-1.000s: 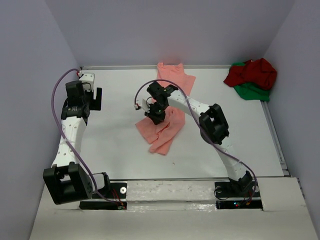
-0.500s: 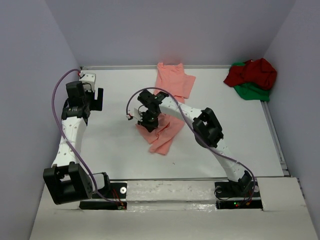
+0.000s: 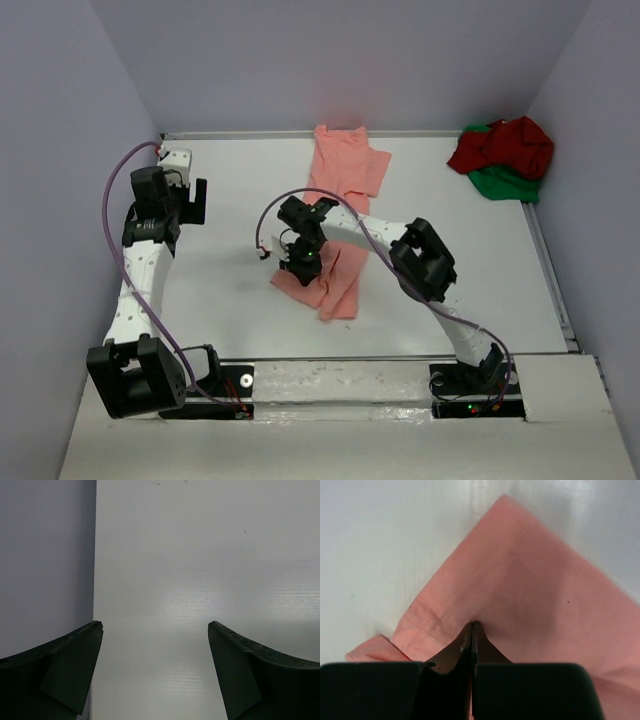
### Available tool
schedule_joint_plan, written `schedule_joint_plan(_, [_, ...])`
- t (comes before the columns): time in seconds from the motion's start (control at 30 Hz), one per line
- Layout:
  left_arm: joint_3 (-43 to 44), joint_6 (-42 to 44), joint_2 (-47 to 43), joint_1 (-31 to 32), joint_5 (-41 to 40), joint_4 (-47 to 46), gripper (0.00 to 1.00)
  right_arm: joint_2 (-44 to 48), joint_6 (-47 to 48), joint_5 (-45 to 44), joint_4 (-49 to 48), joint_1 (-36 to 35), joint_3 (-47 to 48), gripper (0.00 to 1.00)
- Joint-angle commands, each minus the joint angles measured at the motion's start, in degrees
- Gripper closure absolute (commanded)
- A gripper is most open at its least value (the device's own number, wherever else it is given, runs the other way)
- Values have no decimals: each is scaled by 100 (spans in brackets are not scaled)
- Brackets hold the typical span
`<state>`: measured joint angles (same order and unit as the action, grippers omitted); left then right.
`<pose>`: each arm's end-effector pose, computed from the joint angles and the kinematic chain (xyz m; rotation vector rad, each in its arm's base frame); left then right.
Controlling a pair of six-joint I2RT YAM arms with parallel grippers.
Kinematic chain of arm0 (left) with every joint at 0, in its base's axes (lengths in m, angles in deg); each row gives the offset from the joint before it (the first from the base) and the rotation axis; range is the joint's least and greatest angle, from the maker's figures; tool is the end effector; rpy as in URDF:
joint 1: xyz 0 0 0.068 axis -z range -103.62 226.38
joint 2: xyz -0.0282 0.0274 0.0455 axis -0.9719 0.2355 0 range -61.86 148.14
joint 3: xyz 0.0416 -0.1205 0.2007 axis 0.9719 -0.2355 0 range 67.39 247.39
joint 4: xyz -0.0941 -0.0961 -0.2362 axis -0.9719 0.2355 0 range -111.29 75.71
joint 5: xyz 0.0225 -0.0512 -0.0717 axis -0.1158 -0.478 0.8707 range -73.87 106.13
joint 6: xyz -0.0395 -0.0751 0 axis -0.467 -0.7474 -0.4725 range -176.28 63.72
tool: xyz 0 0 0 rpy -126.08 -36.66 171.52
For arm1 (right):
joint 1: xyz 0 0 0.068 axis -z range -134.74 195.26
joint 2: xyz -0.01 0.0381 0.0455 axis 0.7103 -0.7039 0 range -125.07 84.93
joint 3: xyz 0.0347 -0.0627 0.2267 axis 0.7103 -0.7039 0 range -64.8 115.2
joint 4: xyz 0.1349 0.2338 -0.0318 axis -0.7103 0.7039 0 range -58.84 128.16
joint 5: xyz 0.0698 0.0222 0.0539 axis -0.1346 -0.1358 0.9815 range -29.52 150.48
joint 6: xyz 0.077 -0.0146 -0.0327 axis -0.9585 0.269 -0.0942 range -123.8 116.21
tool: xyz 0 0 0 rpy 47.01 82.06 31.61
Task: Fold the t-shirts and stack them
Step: Rotate the tshirt 90 degrees
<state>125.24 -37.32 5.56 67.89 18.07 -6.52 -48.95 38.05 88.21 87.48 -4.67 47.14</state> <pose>0.3272 0.0462 0.2791 0.2048 1.9953 0.2739 0.2736 0.3791 0.1004 -2.1223 1.9556 0.7312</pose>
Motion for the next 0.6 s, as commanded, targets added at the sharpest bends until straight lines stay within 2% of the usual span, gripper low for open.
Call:
schedule_joint_plan(0.0, [-36,-15,-229,-39,114,-202,1,46,-89,303,371,-429,-541,100])
schedule_joint_plan(0.4, [-19,-33,-317,-39,220,-149,1,775,-326,1068,793,-1018,-1481,100])
schedule_joint_plan(0.57, [-1,-24,-317,-39,342,-114,1,890,-352,894,1038,-1019,-1246,100])
